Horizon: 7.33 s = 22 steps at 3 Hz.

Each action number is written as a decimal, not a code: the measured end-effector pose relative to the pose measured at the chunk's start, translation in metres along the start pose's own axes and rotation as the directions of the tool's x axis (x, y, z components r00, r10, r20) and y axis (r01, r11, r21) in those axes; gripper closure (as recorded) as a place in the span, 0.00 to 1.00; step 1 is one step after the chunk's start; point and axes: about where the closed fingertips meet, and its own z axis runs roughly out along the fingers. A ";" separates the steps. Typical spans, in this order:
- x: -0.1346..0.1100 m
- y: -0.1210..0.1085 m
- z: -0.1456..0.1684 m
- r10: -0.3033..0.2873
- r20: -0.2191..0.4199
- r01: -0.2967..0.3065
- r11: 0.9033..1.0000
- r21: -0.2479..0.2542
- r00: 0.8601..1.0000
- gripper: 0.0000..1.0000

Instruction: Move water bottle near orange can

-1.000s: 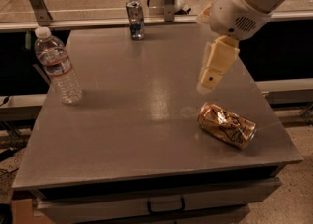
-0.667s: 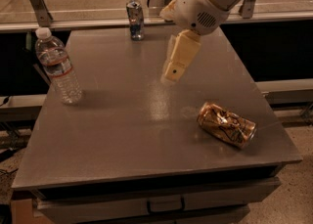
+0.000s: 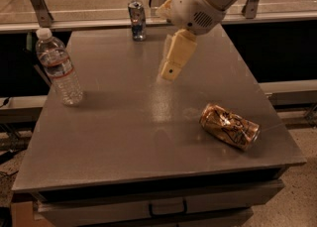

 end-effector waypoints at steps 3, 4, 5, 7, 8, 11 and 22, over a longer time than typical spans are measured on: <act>-0.114 -0.017 0.120 -0.038 0.321 0.078 0.991 -0.113 0.946 0.00; -0.145 -0.013 0.149 -0.012 0.406 0.082 0.984 -0.156 0.914 0.00; -0.171 -0.005 0.170 0.049 0.473 0.059 0.976 -0.211 0.880 0.00; -0.194 0.000 0.187 0.158 0.530 -0.001 0.959 -0.283 0.833 0.49; -0.178 -0.016 0.168 0.178 0.538 -0.058 0.971 -0.233 0.824 0.72; -0.018 -0.043 0.073 0.358 0.538 -0.424 0.905 0.000 0.763 1.00; 0.188 0.029 -0.085 0.402 0.470 -0.570 0.767 0.296 0.786 0.00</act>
Offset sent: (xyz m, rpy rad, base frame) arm 0.0363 0.1872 -0.0370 0.3088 0.0640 0.2537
